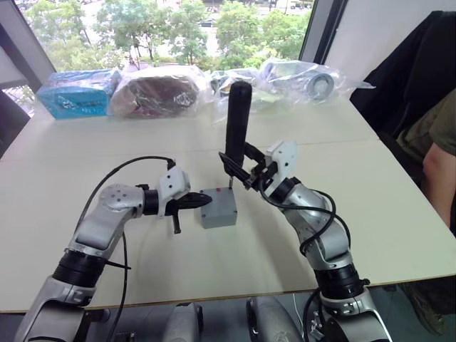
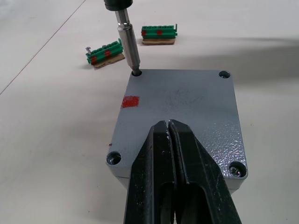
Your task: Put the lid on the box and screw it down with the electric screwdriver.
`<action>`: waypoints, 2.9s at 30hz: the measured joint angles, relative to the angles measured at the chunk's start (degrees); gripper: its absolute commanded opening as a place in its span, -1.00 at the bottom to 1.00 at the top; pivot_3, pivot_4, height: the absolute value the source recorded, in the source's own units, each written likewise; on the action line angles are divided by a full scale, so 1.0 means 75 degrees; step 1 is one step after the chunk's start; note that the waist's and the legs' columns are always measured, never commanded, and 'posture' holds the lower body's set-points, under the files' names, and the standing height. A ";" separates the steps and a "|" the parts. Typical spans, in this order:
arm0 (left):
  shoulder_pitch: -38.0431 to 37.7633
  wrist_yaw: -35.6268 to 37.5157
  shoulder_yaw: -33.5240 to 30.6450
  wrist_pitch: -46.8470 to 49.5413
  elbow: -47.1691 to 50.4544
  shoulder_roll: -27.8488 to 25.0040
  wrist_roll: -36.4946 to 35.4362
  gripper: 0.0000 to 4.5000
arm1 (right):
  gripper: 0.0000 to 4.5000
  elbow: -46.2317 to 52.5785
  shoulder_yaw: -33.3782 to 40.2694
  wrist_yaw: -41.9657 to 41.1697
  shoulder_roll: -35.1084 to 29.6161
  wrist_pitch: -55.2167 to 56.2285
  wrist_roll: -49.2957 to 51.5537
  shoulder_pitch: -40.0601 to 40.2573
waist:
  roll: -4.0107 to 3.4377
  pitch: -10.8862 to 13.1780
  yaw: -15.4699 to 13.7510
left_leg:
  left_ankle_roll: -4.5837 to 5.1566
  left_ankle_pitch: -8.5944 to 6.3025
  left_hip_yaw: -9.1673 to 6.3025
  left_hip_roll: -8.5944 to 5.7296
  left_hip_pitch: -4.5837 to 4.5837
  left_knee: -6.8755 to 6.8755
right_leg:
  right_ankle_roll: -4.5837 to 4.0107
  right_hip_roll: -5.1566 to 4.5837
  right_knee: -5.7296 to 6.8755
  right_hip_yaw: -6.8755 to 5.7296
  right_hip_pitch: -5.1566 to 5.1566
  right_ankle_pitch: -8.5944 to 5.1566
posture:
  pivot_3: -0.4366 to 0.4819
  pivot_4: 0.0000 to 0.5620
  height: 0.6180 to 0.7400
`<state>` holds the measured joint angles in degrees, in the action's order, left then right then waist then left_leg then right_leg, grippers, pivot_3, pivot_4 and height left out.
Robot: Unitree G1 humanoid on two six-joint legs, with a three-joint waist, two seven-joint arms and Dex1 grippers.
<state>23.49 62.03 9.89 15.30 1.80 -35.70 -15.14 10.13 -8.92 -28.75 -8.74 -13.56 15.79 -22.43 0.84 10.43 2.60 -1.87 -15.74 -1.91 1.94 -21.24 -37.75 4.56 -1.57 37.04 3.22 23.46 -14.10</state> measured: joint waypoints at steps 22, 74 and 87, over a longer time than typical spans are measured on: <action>0.0034 0.0057 0.0082 -0.0101 -0.0107 0.0032 0.0098 -1.00 | -0.16 0.0122 -0.0157 0.0291 -0.0030 -0.0470 -0.0127 -0.0134 | 0.0018 -0.0111 -0.0008 | 0.0000 0.0000 0.0000 0.0000 0.0012 0.0076 | -0.0004 -0.0004 -0.0069 0.0000 -0.0005 0.0000 | -0.05 -0.47 1.00; 0.0645 -0.0306 -0.1178 0.2555 0.2897 -0.1041 -0.2063 -1.00 | 0.99 -0.2362 0.0031 0.0899 -0.4754 -0.9715 0.1798 -0.3474 | -0.0028 0.0067 -0.0014 | 0.0006 -0.0001 0.0008 -0.0006 -0.0277 0.0011 | 0.0024 0.0000 -0.0091 0.0002 0.0231 0.0060 | -0.05 -0.47 1.00; -0.0432 -0.0184 -0.1062 0.1681 0.1890 -0.1383 -0.1145 -1.00 | -0.07 0.1183 0.0128 -0.0793 -0.4753 -0.6734 0.1785 -0.2716 | -0.0025 0.0066 -0.0064 | 0.0006 -0.0001 -0.0005 0.0001 -0.0277 0.0009 | 0.0030 0.0004 -0.0057 -0.0011 0.0240 0.0058 | -0.05 -0.47 1.00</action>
<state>20.25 60.65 1.93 27.90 15.98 -46.07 -23.73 19.01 -7.96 -34.70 -44.39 -64.06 29.17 -42.80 0.66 10.93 2.12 -1.83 -15.75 -1.95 1.95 -23.31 -37.69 4.78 -1.53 36.61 3.14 25.26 -13.67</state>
